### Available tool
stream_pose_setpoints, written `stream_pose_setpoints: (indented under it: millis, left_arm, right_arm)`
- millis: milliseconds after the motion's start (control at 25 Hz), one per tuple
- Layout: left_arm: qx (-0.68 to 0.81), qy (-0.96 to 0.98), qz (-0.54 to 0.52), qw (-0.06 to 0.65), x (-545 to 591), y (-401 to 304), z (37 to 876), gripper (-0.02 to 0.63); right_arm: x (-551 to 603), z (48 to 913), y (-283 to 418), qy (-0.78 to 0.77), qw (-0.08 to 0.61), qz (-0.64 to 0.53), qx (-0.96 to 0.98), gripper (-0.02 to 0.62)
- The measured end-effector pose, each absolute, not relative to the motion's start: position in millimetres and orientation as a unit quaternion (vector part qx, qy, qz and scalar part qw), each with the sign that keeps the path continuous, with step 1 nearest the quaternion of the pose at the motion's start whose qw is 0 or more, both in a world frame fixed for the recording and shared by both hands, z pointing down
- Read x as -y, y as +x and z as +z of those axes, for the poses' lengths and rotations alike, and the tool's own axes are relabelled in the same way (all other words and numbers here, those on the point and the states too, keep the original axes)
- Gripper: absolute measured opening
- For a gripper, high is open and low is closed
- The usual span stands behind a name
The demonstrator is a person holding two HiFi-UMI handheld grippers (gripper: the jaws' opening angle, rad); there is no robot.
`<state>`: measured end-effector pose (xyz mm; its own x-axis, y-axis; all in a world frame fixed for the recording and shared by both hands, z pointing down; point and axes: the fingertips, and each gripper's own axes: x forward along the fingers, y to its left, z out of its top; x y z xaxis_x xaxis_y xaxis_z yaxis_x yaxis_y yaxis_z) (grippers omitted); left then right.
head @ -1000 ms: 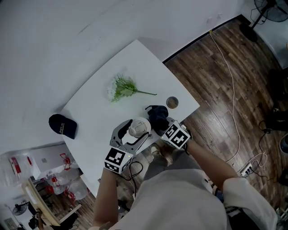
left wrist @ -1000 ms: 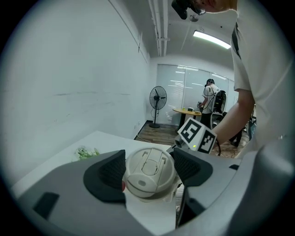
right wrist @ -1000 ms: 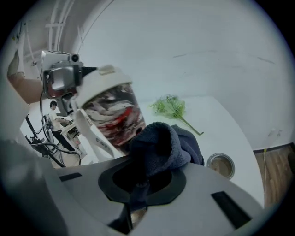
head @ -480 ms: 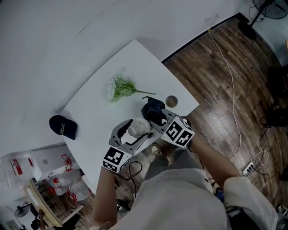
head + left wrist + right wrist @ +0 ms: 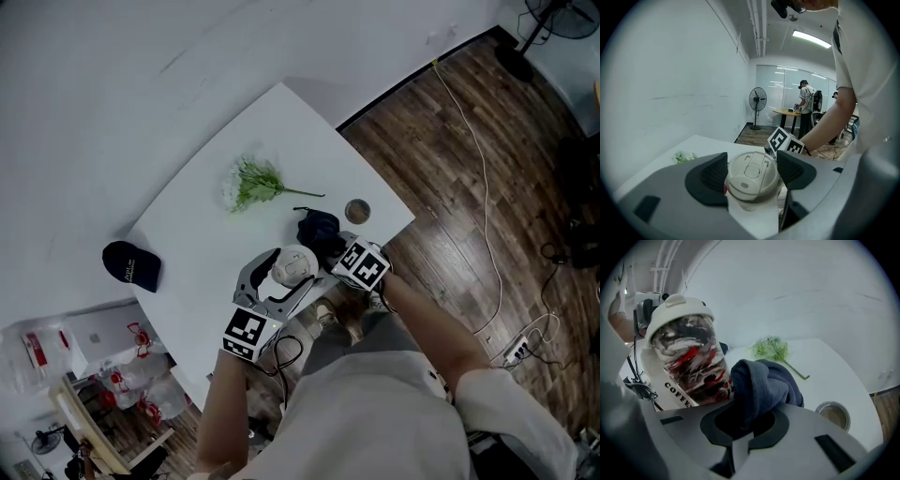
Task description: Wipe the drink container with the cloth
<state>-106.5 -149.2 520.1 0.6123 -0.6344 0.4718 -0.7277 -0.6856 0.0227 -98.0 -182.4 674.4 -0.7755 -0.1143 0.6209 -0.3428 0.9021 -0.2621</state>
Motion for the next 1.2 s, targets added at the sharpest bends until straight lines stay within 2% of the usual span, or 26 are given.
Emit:
stream_pose_setpoints:
  millis: [360,560,760,1000,1200]
  left_arm:
    - [0.390,0.887,0.219,0.112,151,-108,523,0.339]
    - [0.409,0.876,0.225,0.122,151,-105,525,0.339]
    - [0.435,0.864,0.217,0.129,154,-110,525,0.339]
    - [0.433,0.858,0.235,0.142,154,-107,525,0.339]
    - [0.449,0.855,0.217,0.139,155,-110,525,0.339]
  right_arm:
    - [140,657,-86,0.076,0.363,0.142,0.918,0.043]
    - [113,621,-84,0.034,0.378,0.034,0.925,0.043]
    - [108,577,-89,0.035,0.334,0.013,0.942,0.043]
    - [167,536,-73,0.151,0.235,0.071,0.958,0.043]
    - [201,482,-74,0.201,0.208,0.039,0.956,0.043]
